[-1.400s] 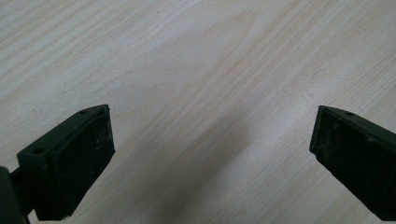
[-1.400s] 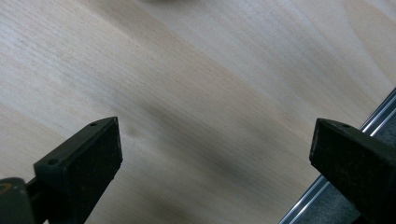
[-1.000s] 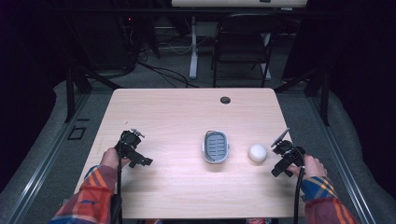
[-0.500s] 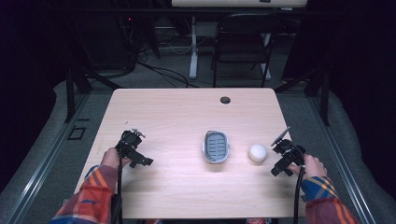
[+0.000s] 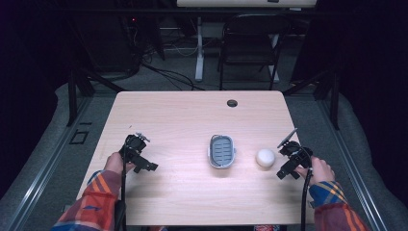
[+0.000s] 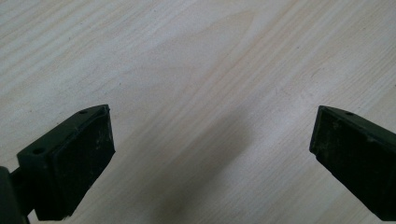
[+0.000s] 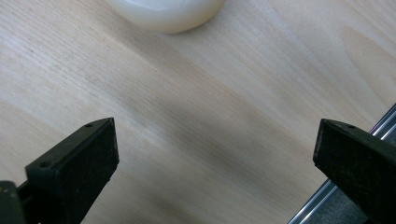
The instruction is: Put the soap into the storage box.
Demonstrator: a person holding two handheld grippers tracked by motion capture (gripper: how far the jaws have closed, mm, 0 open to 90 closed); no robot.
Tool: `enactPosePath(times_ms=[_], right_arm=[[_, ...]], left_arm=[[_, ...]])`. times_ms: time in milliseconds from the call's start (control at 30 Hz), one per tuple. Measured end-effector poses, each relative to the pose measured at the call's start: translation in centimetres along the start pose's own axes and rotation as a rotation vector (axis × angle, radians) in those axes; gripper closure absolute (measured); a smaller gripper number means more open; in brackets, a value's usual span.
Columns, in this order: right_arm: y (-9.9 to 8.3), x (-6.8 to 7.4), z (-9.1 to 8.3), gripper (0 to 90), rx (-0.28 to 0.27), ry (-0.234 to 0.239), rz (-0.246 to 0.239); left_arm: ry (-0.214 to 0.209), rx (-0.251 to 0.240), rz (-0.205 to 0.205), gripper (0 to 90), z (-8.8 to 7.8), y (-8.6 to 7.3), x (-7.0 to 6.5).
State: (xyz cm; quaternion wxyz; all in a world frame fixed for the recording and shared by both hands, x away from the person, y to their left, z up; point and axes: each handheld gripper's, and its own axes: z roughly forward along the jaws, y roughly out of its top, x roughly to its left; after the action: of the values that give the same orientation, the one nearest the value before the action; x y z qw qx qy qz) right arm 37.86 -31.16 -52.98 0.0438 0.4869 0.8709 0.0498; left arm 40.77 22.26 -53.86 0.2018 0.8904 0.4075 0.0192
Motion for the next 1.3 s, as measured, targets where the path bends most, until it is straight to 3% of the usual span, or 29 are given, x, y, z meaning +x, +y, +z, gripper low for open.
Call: enactPosePath(times_ms=[100, 133, 200, 233, 300, 367, 433, 500, 533, 600, 633, 667, 700, 733, 767, 800, 833, 867, 933, 967, 1100, 1133, 1200, 1300], right_arm=[[0.6, -0.2, -0.5, 0.0, 0.056, -0.011, -0.046], [0.6, 0.0, -0.3, 0.0, 0.01, -0.006, -0.015], [1.0, -0.1, -0.6, 0.0, 0.039, -0.012, -0.043], [1.1, 0.1, -0.4, 0.0, 0.009, -0.008, -0.026], [1.2, 0.1, -0.4, 0.0, 0.006, -0.005, -0.025], [1.6, 0.1, -0.6, 0.0, 0.045, -0.016, -0.056], [1.7, 0.3, -0.5, 0.0, 0.007, -0.011, -0.035], [2.0, 0.2, -0.8, 0.0, 0.027, -0.015, -0.055], [2.0, 0.4, -0.6, 0.0, -0.019, -0.007, -0.029], [2.4, 0.4, -1.0, 0.0, 0.008, -0.012, -0.053], [2.3, 0.5, -0.8, 0.0, -0.024, -0.003, -0.031], [2.7, 0.4, -1.2, 0.0, 0.026, -0.017, -0.072], [2.4, 0.9, -0.5, 0.0, -0.076, 0.008, 0.0], [2.6, 0.9, -0.6, 0.0, -0.069, 0.004, -0.011], [3.0, 0.7, -1.2, 0.0, 0.002, -0.015, -0.068], [3.4, 0.6, -1.5, 0.0, 0.036, -0.022, -0.095], [2.9, 1.2, -0.5, 0.0, -0.102, 0.011, 0.001], [3.1, 1.2, -0.6, 0.0, -0.102, 0.014, -0.004], [3.9, 0.8, -1.7, 0.0, 0.027, -0.016, -0.105], [3.9, 1.1, -1.2, 0.0, -0.037, -0.006, -0.059], [4.4, 1.1, -1.2, 0.0, -0.026, -0.004, -0.07], [4.4, 1.3, -0.9, 0.0, -0.071, 0.006, -0.04], [4.9, 1.2, -1.1, 0.0, -0.04, 0.001, -0.065], [5.3, 1.2, -1.0, 0.0, -0.062, 0.01, -0.049]], left_arm=[[-0.003, 0.001, -0.002, 0.0, 0.0, 0.0, 0.0], [-0.003, 0.004, -0.001, 0.0, 0.0, 0.0, 0.0], [-0.003, 0.003, 0.0, 0.0, 0.0, 0.0, 0.0], [-0.003, 0.004, -0.001, 0.0, 0.0, 0.0, 0.0], [-0.003, 0.004, -0.001, 0.0, 0.0, 0.0, 0.0], [-0.004, 0.003, -0.001, 0.0, 0.0, 0.0, 0.0], [-0.006, 0.003, -0.002, 0.0, 0.1, 0.0, 0.0], [-0.006, 0.003, -0.002, 0.0, 0.1, 0.0, 0.0], [-0.006, 0.004, -0.002, 0.0, 0.1, 0.1, 0.0], [-0.004, 0.007, -0.004, 0.0, 0.1, 0.1, 0.0], [-0.006, 0.006, -0.002, 0.0, 0.1, 0.1, 0.0], [-0.005, 0.006, 0.001, 0.0, 0.1, 0.1, 0.0], [-0.006, 0.005, -0.002, 0.0, 0.1, 0.1, 0.0], [-0.005, 0.005, -0.002, 0.0, 0.1, 0.1, 0.0], [-0.005, 0.006, 0.001, 0.0, 0.1, 0.1, 0.0], [-0.005, 0.006, 0.001, 0.0, 0.1, 0.1, 0.0], [-0.005, 0.005, -0.005, 0.0, 0.1, 0.1, 0.0], [-0.005, 0.005, -0.005, 0.0, 0.1, 0.1, 0.0], [-0.005, 0.005, 0.0, 0.0, 0.1, 0.1, 0.0], [-0.005, 0.006, 0.0, 0.0, 0.1, 0.1, 0.0], [-0.004, 0.005, 0.0, 0.0, 0.1, 0.1, 0.0], [-0.005, 0.005, 0.0, 0.0, 0.1, 0.1, 0.0], [-0.005, 0.005, 0.0, 0.0, 0.1, 0.1, 0.0], [-0.006, 0.006, 0.0, 0.0, 0.1, 0.1, 0.1]])
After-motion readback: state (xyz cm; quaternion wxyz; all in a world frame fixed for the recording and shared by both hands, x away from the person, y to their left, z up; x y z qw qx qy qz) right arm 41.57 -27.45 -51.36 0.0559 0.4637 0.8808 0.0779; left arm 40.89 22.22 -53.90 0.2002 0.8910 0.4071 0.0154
